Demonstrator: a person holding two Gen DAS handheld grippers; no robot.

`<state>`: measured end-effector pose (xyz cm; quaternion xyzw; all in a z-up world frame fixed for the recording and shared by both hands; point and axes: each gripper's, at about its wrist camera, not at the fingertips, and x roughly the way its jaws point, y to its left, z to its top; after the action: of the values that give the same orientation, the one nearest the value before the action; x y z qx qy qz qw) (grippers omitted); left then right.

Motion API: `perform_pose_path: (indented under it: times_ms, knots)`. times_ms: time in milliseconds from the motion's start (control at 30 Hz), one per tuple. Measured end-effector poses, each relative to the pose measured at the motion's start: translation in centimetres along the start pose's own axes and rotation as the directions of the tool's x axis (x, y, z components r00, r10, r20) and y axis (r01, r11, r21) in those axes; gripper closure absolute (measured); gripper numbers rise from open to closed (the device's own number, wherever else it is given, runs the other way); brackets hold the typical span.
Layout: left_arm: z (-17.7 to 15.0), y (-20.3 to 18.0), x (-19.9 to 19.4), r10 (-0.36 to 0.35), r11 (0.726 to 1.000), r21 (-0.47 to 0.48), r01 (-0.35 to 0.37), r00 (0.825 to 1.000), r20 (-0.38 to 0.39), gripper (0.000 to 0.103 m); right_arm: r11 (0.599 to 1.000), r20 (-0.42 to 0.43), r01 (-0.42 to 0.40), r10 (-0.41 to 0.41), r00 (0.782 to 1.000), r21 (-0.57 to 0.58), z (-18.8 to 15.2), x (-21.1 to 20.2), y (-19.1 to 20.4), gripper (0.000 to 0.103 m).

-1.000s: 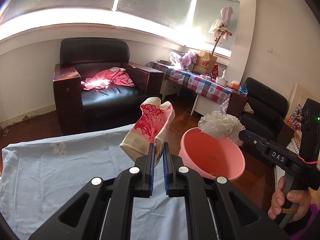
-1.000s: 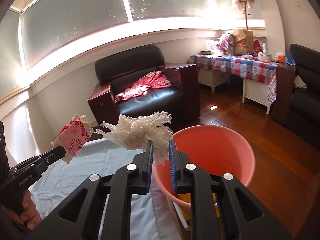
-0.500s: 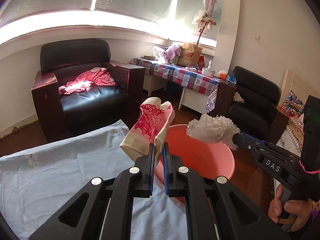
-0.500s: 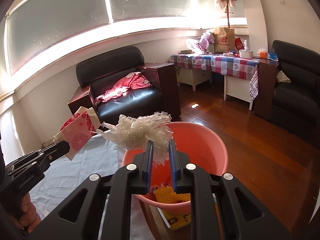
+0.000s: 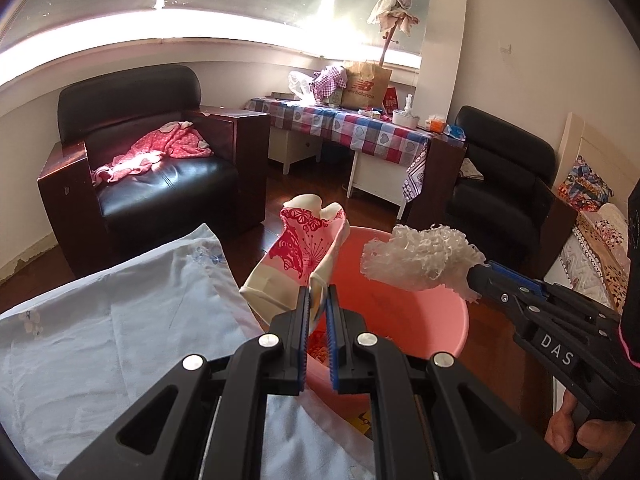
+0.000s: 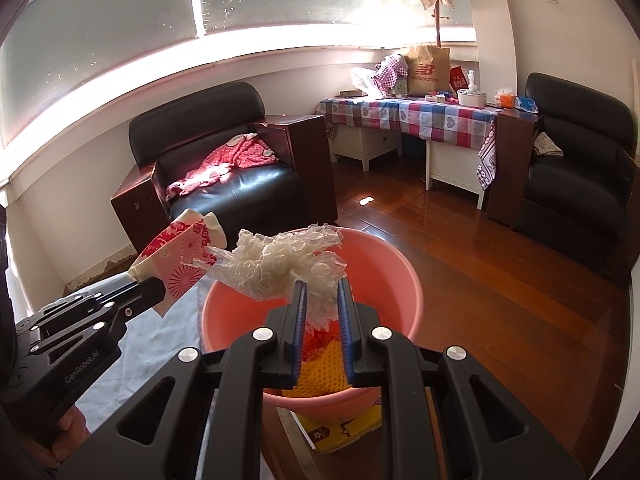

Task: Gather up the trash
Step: 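Carry the paper cup in the left gripper while the right gripper carries the lace bundle to the bucket, then open the left gripper over the bucket while the right gripper opens, dropping both items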

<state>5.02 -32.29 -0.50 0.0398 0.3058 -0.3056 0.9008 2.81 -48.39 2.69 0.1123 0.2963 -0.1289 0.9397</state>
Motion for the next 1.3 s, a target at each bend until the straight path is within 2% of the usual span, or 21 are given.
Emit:
perform_pose_path:
  times_ms: [700, 1300]
  knots:
    - [-0.8, -1.0, 5.3, 0.007, 1.000, 0.031, -0.004, 0.997, -0.082, 0.096, 0.996, -0.065, 0.079, -0.081, 0.995, -0.031, -1.2, 2.4, -0.8, 0.087]
    - [-1.3, -0.9, 7.0, 0.010, 0.999, 0.036, -0.005, 0.990, -0.140, 0.096, 0.995, -0.111, 0.078, -0.084, 0.990, -0.056, -1.7, 3.8, -0.5, 0.087]
